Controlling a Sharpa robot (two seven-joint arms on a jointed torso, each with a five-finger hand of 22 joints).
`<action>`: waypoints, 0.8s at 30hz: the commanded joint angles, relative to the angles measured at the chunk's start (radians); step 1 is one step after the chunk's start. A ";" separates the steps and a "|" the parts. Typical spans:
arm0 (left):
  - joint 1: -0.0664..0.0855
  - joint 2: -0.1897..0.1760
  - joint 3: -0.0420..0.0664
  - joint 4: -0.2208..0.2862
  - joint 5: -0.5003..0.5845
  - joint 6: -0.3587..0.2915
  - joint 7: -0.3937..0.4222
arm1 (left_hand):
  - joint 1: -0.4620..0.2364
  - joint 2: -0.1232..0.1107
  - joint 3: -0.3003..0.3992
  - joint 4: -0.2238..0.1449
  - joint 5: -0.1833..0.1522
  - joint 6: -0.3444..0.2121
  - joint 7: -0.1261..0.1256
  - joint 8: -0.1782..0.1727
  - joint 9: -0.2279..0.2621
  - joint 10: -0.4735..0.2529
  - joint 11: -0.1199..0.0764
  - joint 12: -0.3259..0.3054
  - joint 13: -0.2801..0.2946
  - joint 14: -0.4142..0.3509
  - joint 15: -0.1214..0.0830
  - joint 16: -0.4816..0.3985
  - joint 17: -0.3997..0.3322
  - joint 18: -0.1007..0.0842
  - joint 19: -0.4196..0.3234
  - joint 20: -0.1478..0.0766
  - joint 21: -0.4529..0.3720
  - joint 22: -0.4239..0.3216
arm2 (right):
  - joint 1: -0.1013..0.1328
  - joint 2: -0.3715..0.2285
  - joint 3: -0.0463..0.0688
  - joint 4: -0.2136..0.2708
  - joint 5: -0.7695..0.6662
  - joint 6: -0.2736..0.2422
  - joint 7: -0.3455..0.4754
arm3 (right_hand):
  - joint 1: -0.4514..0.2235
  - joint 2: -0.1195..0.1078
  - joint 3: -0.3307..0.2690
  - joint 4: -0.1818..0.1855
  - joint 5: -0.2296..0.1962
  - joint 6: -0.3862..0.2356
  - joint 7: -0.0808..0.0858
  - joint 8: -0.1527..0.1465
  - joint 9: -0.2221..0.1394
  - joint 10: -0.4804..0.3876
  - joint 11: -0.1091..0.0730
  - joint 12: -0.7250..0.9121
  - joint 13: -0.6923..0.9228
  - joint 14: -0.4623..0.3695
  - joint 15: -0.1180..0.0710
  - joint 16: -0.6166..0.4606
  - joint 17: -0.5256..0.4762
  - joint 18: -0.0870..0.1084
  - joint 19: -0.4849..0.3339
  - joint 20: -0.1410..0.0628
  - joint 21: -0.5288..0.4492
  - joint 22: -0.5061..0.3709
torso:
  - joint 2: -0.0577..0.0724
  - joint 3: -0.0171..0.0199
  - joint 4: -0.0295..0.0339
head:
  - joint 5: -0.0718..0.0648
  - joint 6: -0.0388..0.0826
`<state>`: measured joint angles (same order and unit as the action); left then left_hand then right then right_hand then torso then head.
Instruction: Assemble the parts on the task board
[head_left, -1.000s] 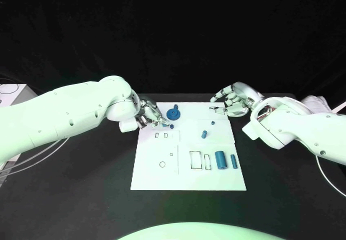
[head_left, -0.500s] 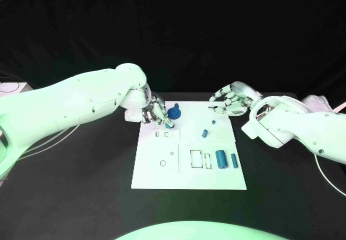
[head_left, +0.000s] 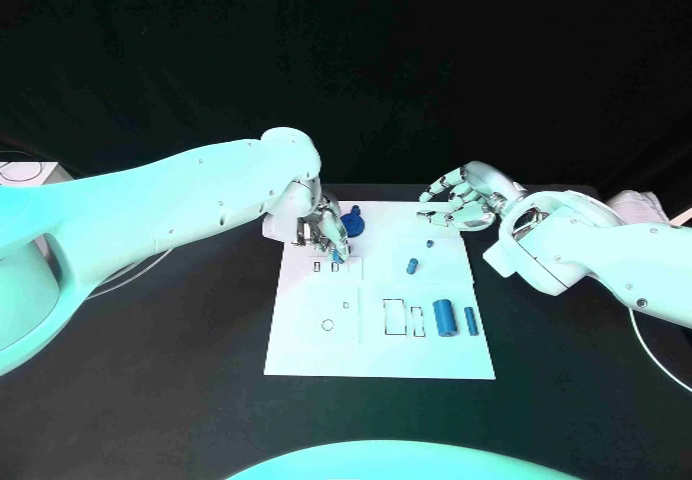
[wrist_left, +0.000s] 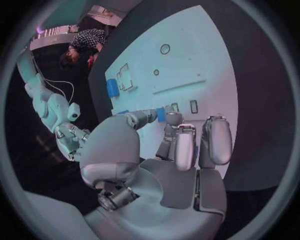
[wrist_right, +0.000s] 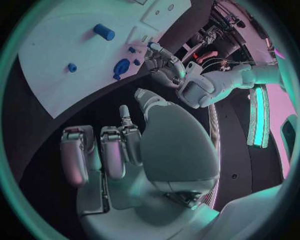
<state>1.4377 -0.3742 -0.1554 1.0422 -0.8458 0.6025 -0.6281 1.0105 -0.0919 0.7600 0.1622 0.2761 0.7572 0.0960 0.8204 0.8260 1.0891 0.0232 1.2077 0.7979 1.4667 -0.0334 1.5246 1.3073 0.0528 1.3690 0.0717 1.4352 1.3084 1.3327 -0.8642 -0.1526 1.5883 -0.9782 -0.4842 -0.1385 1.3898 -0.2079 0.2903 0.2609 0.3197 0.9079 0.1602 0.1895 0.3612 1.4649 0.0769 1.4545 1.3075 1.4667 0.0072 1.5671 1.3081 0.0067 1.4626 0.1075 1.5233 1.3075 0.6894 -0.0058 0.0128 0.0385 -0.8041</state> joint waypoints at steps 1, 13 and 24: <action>0.002 0.009 -0.008 -0.003 -0.041 0.038 -0.007 | -0.008 0.005 0.244 -0.246 0.005 0.008 0.001 0.002 0.002 0.007 -0.001 0.006 0.005 0.073 -0.004 0.004 0.192 0.011 0.006 0.000 0.004 0.020 | 0.000 0.003 0.000 -0.001 -0.015 0.000 0.006 | 0.000 -0.003 0.008 0.001 0.004 -0.007 0.003 0.005 0.001 -0.004 0.001 -0.003 0.155 0.104 -0.003 0.004 0.263 0.007 0.083 -0.001 -0.004 0.229 | 0.000 -0.0009 0.0006 | 0.001 -0.002; 0.000 0.028 -0.027 -0.016 -0.053 0.017 -0.007 | -0.058 0.015 0.261 -0.273 0.058 0.020 -0.003 0.002 0.019 0.026 -0.005 0.023 0.029 0.077 -0.009 0.009 0.199 0.009 0.013 -0.005 0.012 0.031 | 0.000 0.007 0.000 -0.004 -0.002 -0.039 0.035 | 0.005 -0.005 0.024 -0.004 0.009 -0.010 0.003 0.008 0.001 -0.030 0.001 -0.032 0.129 0.095 -0.003 -0.013 0.231 0.024 0.049 -0.001 -0.076 0.182 | 0.001 -0.0004 -0.0004 | 0.002 -0.003; -0.002 0.031 -0.029 -0.017 -0.061 0.016 -0.007 | -0.071 0.018 0.264 -0.280 0.075 0.023 -0.005 0.003 0.025 0.030 -0.007 0.027 0.035 0.079 -0.010 0.011 0.202 0.008 0.015 -0.006 0.014 0.034 | -0.001 0.011 0.000 -0.009 0.015 -0.067 0.065 | 0.002 -0.018 0.056 -0.011 0.007 -0.021 0.003 0.015 0.001 -0.140 0.001 -0.164 0.014 0.052 -0.005 -0.093 0.103 0.068 -0.045 -0.003 -0.271 0.057 | 0.002 0.0007 0.0001 | 0.002 -0.006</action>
<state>1.4364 -0.3466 -0.1842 1.0253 -0.8968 0.6109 -0.6332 0.9479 -0.0733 0.7547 0.1567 0.3450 0.7743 0.0927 0.8204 0.8502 1.1120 0.0179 1.2308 0.8319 1.4630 -0.0371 1.5296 1.3073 0.0529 1.3761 0.0645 1.4435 1.3081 1.3326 -0.8548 -0.1529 1.5800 -0.9730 -0.5280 -0.1082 1.3964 -0.2150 0.3435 0.2499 0.3238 0.8915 0.1616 0.2040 0.3615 1.3377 0.0789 1.3028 1.3000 1.4668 0.0072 1.4792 1.3077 0.0687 1.4225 0.1055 1.2686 1.3081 0.6912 -0.0054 0.0131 0.0402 -0.8088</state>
